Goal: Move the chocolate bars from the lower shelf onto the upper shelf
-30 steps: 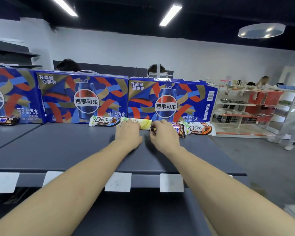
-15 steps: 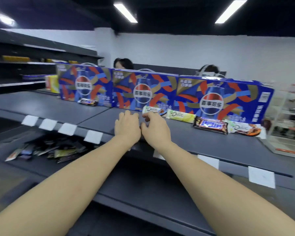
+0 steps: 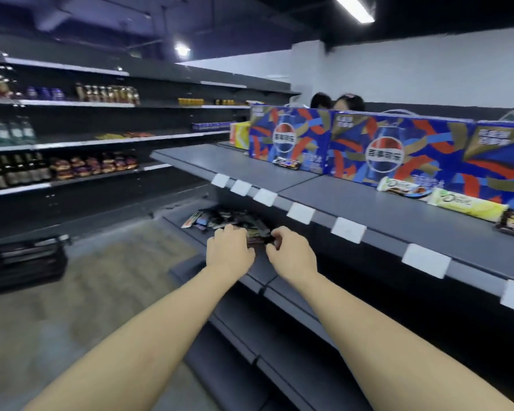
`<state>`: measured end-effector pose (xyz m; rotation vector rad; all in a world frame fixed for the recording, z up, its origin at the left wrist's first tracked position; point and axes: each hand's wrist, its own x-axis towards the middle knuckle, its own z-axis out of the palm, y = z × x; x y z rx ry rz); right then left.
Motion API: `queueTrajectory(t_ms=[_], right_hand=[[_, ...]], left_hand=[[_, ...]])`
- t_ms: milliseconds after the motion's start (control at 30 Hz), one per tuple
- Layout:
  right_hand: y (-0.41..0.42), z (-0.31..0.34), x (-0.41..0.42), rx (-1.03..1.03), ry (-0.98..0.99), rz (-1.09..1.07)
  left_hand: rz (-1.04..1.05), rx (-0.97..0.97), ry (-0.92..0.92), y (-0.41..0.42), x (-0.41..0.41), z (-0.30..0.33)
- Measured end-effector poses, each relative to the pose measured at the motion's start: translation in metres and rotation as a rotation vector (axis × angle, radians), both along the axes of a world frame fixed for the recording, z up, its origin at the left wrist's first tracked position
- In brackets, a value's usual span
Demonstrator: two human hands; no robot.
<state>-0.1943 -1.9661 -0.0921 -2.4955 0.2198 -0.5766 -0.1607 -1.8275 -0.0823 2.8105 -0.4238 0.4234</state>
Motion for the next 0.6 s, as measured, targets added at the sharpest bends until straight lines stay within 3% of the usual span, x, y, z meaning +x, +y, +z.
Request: queueTrajectory(t_ms=[267,600], right_hand=[[0.066,-0.059,0.061,0.006,0.307,0.076],[0.12,-0.107,0.179,0.108,0.449,-0.051]], left_hand=[[0.074,-0.072,0.188,0.087,0.04,-0.048],[0.009,-0.102,0.278,0.158,0.158,-0.084]])
